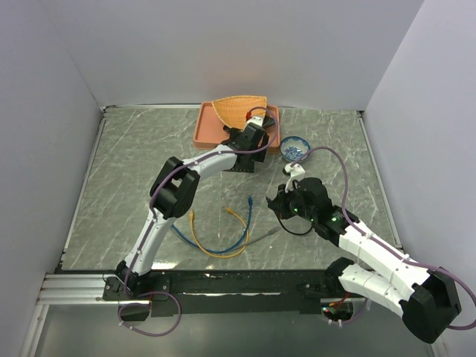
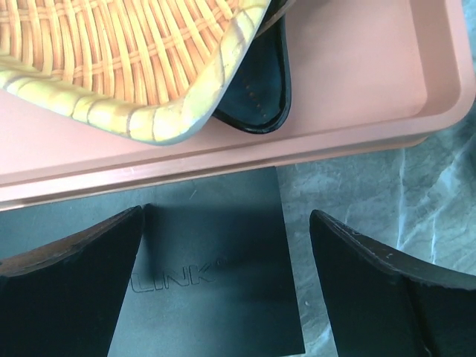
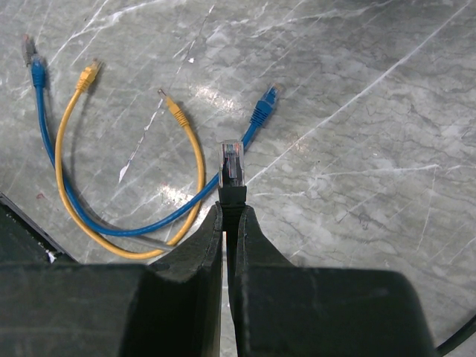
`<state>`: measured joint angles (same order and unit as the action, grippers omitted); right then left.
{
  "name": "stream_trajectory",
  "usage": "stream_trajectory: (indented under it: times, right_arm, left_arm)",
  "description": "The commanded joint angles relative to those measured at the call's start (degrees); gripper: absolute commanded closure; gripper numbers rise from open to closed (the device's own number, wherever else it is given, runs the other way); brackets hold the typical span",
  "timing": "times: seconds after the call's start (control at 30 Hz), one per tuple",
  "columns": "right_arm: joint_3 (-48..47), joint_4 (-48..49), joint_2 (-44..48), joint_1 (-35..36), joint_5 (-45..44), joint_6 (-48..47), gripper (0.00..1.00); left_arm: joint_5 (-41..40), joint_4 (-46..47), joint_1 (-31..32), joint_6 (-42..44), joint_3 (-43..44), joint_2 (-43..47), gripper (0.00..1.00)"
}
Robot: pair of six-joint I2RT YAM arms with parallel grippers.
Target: Insert the plug into the switch port
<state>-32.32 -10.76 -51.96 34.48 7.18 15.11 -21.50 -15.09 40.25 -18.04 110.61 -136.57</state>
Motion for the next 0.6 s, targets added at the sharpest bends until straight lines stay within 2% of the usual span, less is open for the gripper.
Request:
stream_trajectory:
  times: [0.0, 0.27, 0.57]
  right_arm:
    - [-0.82, 1.01, 0.72, -0.29, 0.11, -0.26, 1.0]
    - [-0.56, 0.92, 1.16, -0.38, 0.11, -0.26, 1.0]
    - [-0.2, 1.18, 1.16, -0.38, -0.06, -0.17, 1.0]
  left_arm:
    - [2.42, -0.2, -1.22, -1.29, 2.76, -3.69, 0.01]
    - [4.97, -8.36, -2.98, -2.17, 9.54, -7.65, 0.03]
    - [3.83, -7.58, -2.98, -2.96, -2.41, -0.81, 0.08]
